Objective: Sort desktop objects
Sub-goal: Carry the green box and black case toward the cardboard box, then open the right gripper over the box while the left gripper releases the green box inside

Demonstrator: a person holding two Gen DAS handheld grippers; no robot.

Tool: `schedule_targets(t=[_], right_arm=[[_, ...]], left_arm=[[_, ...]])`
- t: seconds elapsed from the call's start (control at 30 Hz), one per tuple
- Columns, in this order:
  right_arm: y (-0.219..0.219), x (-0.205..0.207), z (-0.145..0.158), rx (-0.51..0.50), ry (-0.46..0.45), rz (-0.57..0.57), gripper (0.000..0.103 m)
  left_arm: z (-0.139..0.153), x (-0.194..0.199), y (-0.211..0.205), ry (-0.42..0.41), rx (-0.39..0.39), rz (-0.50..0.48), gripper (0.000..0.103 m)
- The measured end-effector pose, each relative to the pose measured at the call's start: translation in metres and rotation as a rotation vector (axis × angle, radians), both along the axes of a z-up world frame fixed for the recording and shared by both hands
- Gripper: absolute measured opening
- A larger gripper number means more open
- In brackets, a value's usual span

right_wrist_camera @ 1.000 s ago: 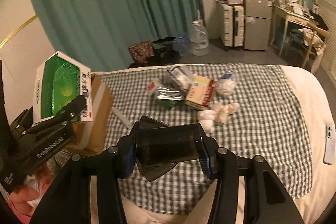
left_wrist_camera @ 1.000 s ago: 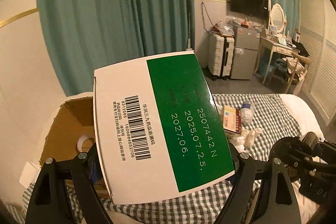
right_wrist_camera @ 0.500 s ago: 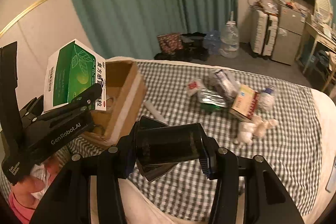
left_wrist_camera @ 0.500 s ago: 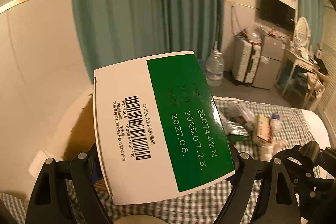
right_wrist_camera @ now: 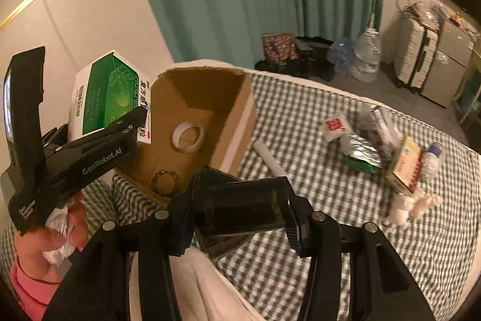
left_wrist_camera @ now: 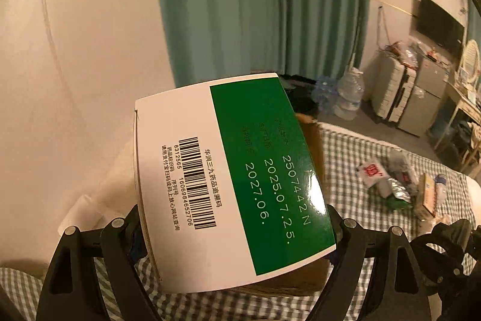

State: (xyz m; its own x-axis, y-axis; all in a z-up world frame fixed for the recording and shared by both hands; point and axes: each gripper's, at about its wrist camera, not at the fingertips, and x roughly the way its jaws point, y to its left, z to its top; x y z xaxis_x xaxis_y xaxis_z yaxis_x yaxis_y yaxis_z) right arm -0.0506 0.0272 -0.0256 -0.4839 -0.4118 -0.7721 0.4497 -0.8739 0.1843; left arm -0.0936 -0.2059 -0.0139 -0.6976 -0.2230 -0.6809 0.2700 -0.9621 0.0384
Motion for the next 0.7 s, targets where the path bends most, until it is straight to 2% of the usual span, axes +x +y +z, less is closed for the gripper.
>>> schedule_targets(t=[0.3, 0.4, 0.43, 0.5, 0.7], right_arm=[[-0.046, -0.017, -0.021, 0.015, -0.041, 0.068, 0.048], [-0.056, -0.023, -0.028, 0.015, -0.054, 0.076, 0.048], [-0.059, -0.025, -0.029, 0.014, -0.058, 0.078, 0.048], [-0.064, -0.029, -0.032, 0.015, -0.067, 0.079, 0.048], [-0.08, -0.042, -0.034, 0.01, -0.078, 0.08, 0.049]], left_arm=[[-0.042, -0.023, -0.032, -0.088, 0.001, 0.028, 0.087], [-0.052, -0.03, -0.036, -0.115, -0.003, 0.001, 0.093], [-0.054, -0.032, -0.036, -0.128, -0.012, 0.011, 0.101], [-0.059, -0.032, -0.04, -0.141, -0.02, 0.041, 0.103], [-0.06, -0.023, -0.062, -0.131, 0.059, 0.065, 0.103]])
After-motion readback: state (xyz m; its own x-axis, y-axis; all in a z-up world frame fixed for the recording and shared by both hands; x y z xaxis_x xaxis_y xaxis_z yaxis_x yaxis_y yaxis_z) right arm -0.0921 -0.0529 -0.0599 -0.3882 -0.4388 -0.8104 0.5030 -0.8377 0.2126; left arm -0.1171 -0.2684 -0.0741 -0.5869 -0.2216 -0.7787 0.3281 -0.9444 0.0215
